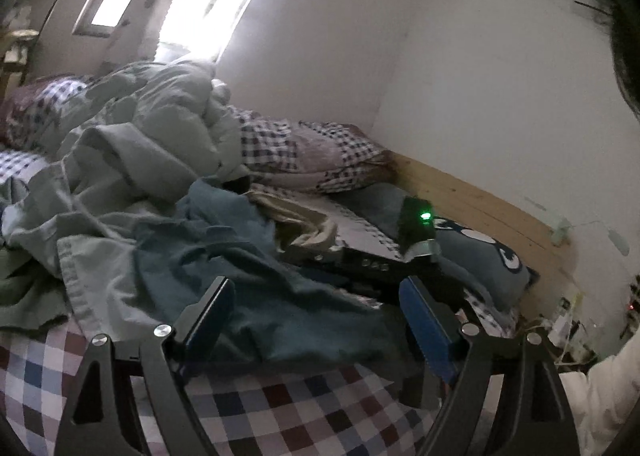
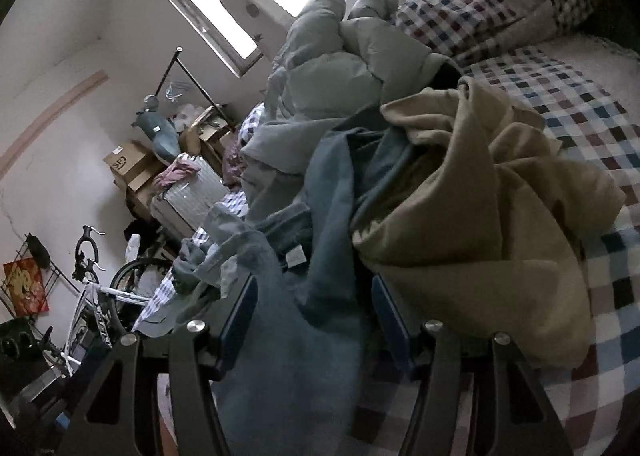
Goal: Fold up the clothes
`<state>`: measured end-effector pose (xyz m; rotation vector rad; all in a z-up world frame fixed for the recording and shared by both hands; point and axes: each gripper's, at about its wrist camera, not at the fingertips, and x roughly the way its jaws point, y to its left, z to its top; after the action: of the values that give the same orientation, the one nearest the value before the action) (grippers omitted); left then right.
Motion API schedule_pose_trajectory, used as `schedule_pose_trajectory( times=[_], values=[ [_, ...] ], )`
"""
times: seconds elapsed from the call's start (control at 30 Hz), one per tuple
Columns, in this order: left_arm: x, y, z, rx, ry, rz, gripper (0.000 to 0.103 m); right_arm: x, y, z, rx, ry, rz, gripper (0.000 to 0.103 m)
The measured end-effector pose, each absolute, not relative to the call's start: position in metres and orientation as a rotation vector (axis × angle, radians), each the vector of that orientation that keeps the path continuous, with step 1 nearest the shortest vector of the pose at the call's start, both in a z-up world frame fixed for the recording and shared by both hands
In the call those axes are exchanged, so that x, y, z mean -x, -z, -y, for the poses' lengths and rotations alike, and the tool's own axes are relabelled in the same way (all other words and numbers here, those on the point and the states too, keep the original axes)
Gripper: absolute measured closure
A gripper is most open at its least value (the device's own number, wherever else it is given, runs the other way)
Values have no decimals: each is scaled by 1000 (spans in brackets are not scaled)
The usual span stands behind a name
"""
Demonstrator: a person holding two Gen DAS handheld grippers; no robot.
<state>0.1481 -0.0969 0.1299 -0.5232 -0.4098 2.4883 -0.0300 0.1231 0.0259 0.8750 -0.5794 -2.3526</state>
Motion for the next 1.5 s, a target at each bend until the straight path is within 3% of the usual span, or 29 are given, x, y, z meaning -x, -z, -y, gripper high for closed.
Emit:
schedule_pose_trajectory(
  times=[0.17,0.6,1.23,1.5],
  values=[
    [-133,-121,93,563,-2481,431,16,28,-34,-129,-850,2465,474,39],
    [-117,-109,55,684,-2408,430,16,21,-39,-185,-812,2529,537,39],
    [-129,-87,-36,772,-2398,102,16,4,-7,-186,-971,2149,402,40],
    [-134,-73,-56,788,-2426,32,16,9,-3,-170,-986,2109,341,48]
  ],
)
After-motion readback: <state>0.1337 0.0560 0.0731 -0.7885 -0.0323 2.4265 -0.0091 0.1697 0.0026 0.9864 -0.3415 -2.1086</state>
